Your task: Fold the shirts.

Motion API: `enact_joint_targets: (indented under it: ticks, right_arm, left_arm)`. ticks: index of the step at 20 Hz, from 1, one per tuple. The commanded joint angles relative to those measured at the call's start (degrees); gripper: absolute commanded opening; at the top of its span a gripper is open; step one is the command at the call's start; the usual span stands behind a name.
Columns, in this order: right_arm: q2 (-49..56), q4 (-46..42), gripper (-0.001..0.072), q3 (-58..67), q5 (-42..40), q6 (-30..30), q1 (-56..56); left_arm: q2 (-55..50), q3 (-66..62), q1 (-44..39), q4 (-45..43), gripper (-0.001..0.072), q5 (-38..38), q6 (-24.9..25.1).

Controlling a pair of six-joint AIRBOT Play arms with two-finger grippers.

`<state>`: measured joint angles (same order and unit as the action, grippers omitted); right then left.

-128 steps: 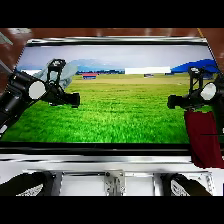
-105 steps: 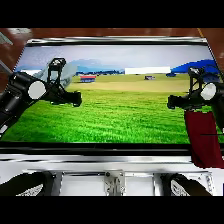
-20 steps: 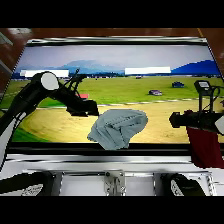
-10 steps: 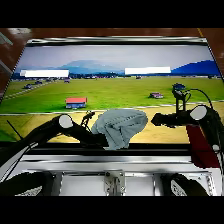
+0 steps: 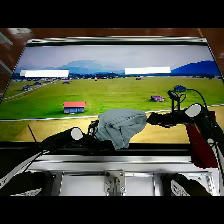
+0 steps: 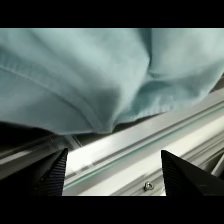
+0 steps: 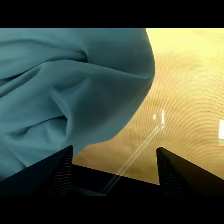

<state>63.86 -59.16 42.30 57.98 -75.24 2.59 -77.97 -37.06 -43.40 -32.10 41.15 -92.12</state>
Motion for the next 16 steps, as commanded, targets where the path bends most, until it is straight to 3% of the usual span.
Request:
enact_joint_targets:
  ticks: [1,2,3,5,6,8,9,12,16]
  right_arm:
    - [0.2,0.94,0.0636,-0.04,0.39,0.0,-0.02]
    - [0.2,1.38,0.0636,-0.04,0.79,-0.13,-0.07]
    - [0.2,2.19,0.0636,-0.04,1.16,-0.07,-0.09]
    - [0.28,2.64,0.0638,-0.04,2.43,0.59,-0.09]
    - [0.39,2.99,0.0672,-0.04,3.21,1.05,-0.07]
    - [1.01,4.09,0.0681,-0.04,4.22,1.64,-0.09]
    - [1.62,4.26,0.0681,-0.04,4.04,1.7,-0.07]
    - [5.22,6.32,0.0681,-0.04,2.84,2.29,-0.09]
    - [10.54,15.5,0.0681,-0.04,0.46,7.5,-0.09]
  left_arm:
    - [-2.21,-0.17,-2.05,3.43,0.07,-4.04,1.97]
    - [-2.23,-0.17,-2.12,3.74,0.0695,-5.62,1.55]
    - [-2.23,-0.2,-2.01,4.37,0.0644,-7.76,0.61]
    - [-2.23,-0.2,-1.92,6.23,0.0442,-11.45,0.39]
    - [-2.23,-0.2,-1.86,6.19,0.0351,-11.82,0.42]
    - [-2.21,-0.2,-1.86,5.99,0.0105,-11.69,0.72]
    - [-2.05,-0.2,-1.86,5.99,0.0035,-11.54,1.77]
    - [-0.72,-0.17,-1.86,4.87,0.003,-11.13,2.97]
    - [3.61,-0.17,-0.87,-1.27,0.003,-10.62,3.58]
